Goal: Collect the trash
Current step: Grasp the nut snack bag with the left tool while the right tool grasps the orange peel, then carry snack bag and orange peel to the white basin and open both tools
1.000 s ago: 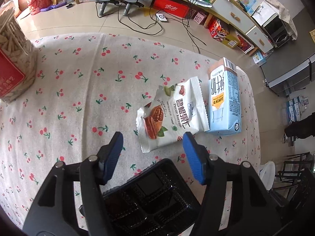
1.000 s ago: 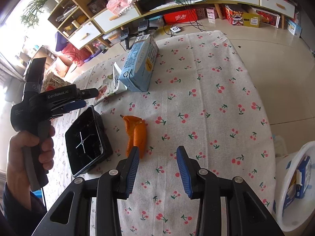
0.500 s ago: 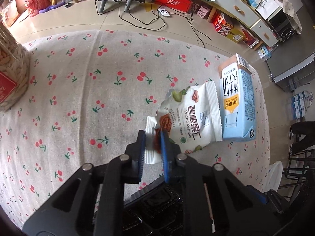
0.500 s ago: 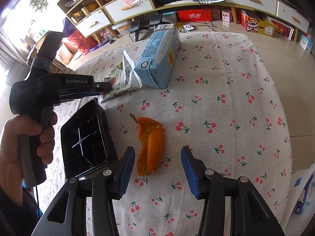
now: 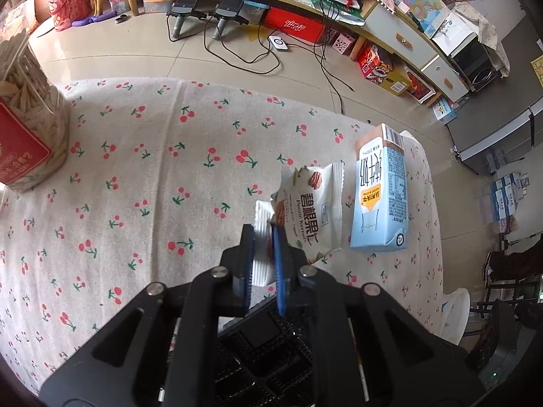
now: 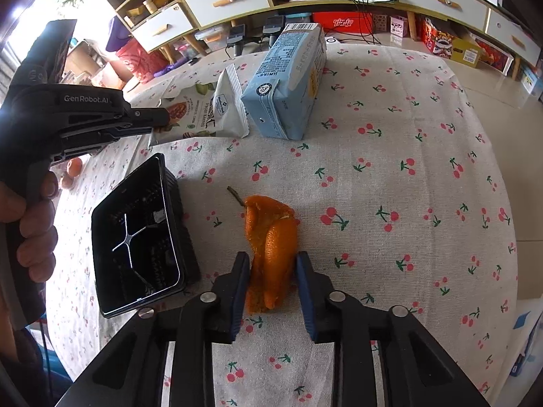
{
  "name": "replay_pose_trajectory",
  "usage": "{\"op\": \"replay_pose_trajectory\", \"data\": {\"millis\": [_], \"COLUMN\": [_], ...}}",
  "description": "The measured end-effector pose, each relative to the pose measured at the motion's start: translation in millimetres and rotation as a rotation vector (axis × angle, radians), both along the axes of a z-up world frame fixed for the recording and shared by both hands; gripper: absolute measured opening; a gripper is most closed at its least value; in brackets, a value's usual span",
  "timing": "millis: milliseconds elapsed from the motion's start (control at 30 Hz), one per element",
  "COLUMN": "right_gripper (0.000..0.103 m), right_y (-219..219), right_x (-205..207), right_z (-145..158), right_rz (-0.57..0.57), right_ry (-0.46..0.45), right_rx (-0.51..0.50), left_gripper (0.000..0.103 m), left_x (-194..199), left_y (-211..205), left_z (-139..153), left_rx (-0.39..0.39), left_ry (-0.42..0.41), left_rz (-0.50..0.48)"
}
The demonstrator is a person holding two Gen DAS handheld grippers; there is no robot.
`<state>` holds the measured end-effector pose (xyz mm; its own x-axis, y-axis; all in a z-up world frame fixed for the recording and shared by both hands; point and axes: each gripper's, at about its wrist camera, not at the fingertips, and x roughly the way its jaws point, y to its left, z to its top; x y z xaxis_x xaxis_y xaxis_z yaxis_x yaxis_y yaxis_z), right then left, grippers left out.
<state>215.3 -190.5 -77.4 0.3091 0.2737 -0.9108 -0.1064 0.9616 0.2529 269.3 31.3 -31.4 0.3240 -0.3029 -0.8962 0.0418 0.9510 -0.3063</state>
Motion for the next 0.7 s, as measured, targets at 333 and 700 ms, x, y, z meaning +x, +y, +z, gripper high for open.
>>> {"op": "replay_pose_trajectory", "data": {"millis": [333, 700], "right_gripper": [0.017, 0.017], "right_y": [-18.3, -45.2], "right_x": [-12.3, -29.5], "right_z": [15.0, 32.6], "right_rz": [-0.030, -0.093], "right_ry": [-0.005, -0.025], "right_rx": [0.047, 0.068], "left_gripper": [0.012, 0.012], "left_x": [-11.9, -38.2], "left_y": [5.5, 1.7], "left_z": [26.9, 62.4], "left_rx": [-0.053, -0.132], "left_ry": [-0.046, -0.112], "left_rz": [-0.004, -0.045]}}
